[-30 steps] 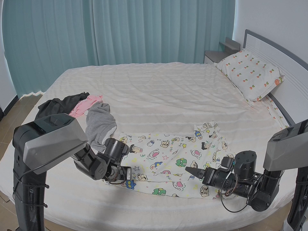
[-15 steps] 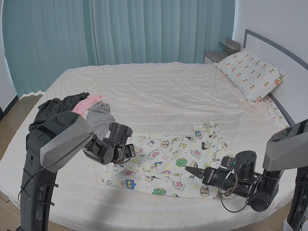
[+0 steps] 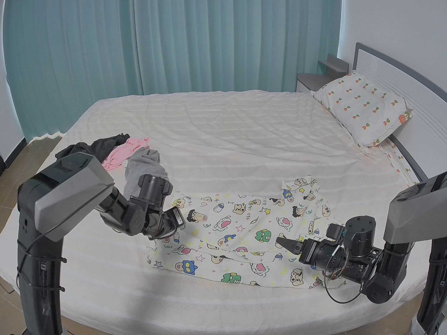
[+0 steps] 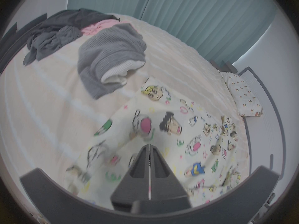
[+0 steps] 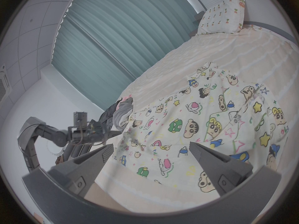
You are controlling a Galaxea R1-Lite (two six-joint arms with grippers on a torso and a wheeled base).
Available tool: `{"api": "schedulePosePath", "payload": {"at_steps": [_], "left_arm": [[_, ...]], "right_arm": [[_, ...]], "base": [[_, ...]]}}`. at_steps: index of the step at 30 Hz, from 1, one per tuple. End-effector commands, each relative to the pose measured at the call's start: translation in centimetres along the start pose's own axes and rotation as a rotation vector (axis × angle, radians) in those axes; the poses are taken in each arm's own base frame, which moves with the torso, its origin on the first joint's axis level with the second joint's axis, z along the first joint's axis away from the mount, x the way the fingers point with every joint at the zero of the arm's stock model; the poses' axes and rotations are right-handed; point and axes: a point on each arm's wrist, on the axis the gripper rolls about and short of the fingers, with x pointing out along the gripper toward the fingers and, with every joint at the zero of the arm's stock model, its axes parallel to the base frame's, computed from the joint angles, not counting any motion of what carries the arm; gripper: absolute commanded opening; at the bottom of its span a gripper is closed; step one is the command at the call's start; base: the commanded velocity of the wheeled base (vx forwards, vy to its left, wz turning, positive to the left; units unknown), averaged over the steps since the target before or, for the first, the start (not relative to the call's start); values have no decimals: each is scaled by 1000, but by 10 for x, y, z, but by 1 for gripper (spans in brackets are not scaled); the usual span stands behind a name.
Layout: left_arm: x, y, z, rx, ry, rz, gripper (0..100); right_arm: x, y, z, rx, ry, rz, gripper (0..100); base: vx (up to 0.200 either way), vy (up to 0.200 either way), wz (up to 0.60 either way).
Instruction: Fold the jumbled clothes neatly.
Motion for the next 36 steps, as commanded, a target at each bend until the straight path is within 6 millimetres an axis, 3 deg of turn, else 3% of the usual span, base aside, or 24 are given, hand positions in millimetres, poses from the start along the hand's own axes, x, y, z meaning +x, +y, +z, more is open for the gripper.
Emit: {"api": "schedulePosePath", "payload": {"at_steps": [1,3,4,7,18,36], "left_arm": [[-56,12,-21,-122,46,-159,0],[-58,17,-27,-132,60,-187,0],[-59,24,-41,-144,75,-218,0],[-57,29,-48,-171,67,-257,0],[-56,35,-58,-166,18,-314,0],[-55,36,-59,-163,12,-318,0]], "right_arm": [[-10,-37,12,9,-8,-137,100],[-10,-43,13,14,-9,-156,100],[-8,-49,13,20,-8,-170,100],[1,-54,11,22,-4,-176,100],[8,-77,11,67,14,-264,100],[10,-84,5,70,11,-325,100]], "base": [[0,0,0],[0,0,0],[0,0,0],[0,0,0],[0,0,0],[0,0,0]]}}
